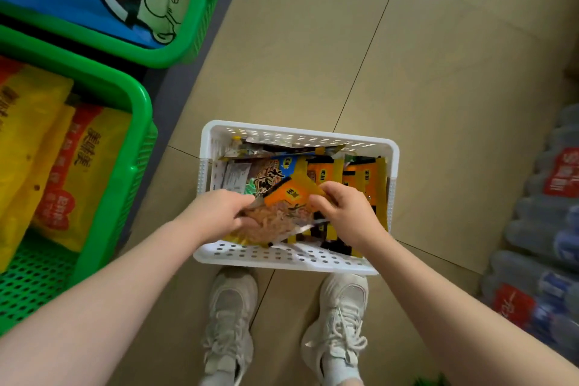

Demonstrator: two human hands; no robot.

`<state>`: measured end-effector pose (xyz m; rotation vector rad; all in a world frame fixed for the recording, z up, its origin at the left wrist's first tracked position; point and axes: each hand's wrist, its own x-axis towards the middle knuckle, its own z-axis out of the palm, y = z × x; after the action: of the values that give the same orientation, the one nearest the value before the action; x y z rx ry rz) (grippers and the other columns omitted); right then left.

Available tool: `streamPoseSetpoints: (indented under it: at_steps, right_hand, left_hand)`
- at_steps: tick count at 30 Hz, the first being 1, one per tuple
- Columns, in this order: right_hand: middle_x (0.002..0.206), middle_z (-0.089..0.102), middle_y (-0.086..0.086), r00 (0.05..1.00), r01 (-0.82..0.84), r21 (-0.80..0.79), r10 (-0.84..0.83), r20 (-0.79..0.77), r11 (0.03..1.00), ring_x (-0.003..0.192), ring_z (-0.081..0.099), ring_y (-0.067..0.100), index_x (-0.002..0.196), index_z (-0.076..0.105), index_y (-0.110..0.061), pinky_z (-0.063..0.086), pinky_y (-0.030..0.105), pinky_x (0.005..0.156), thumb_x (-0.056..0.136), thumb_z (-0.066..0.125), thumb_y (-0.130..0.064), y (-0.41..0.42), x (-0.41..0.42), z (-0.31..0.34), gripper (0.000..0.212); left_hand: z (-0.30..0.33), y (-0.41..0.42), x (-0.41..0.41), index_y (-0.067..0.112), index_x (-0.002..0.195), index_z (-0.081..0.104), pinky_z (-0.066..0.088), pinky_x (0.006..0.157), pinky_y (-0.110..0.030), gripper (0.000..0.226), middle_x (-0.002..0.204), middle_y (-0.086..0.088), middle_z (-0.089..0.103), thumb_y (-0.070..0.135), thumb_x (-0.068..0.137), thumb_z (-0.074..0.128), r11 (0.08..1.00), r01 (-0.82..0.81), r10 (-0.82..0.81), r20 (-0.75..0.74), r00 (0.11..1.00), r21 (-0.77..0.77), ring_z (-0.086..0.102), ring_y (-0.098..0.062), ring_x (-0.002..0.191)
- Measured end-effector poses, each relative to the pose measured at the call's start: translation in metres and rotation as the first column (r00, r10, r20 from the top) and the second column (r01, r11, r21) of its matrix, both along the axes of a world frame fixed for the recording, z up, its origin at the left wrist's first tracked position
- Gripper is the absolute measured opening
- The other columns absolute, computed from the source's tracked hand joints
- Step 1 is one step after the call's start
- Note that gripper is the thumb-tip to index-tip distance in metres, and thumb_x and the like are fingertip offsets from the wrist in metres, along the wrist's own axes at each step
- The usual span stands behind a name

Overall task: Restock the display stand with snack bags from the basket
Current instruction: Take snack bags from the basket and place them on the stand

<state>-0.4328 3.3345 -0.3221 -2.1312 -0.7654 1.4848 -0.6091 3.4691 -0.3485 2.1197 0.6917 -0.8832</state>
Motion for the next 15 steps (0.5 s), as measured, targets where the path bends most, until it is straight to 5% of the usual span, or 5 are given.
streamPoseSetpoints:
  at_steps: [4,9,12,15]
  right_hand:
    - [0.064,0.042,-0.002,0.977,0.171,-0.161,-0.146,0.156,0.972,0.063,0.041,0.015,0.07,0.045,-0.012,0.031,0.028,0.059,0.1,0.025,-0.037,0.018,-0.005,-0.028,0.044]
    - [0.097,0.053,0.006,0.921,0.383,-0.236,-0.35,0.172,0.893,0.088,0.049,0.021,0.116,0.055,-0.002,0.037,0.027,0.073,0.101,0.028,-0.027,0.035,-0.03,-0.061,0.04]
    - [0.115,0.052,0.003,0.896,0.444,-0.273,-0.426,0.127,0.853,0.095,0.052,0.02,0.137,0.038,-0.008,0.041,0.03,0.079,0.098,0.041,-0.026,0.033,-0.05,-0.069,0.044]
    - [0.125,0.058,0.009,0.899,0.437,-0.302,-0.425,0.108,0.847,0.103,0.058,0.024,0.133,0.042,-0.008,0.047,0.034,0.084,0.086,0.064,-0.028,0.023,-0.06,-0.075,0.056]
  left_hand:
    - [0.004,-0.007,-0.018,0.017,0.107,0.046,0.049,0.066,-0.036,0.029,0.103,-0.003,0.066,0.041,0.091,0.047,0.96,-0.066,0.056,0.044,0.997,0.273,0.063,-0.027,0.091]
    - [0.022,-0.008,-0.043,0.007,0.097,0.047,0.034,0.051,-0.033,0.026,0.094,-0.012,0.064,0.033,0.092,0.048,0.887,-0.178,0.124,0.153,0.98,0.426,0.064,-0.036,0.081]
    - [0.027,-0.007,-0.058,0.0,0.089,0.052,0.036,0.039,-0.031,0.022,0.073,-0.019,0.063,0.018,0.083,0.063,0.834,-0.234,0.125,0.243,0.962,0.5,0.061,-0.04,0.051]
    - [0.025,-0.01,-0.067,-0.004,0.094,0.052,0.042,0.041,-0.034,0.024,0.077,-0.022,0.063,0.018,0.087,0.058,0.808,-0.316,0.231,0.227,0.946,0.498,0.061,-0.043,0.052]
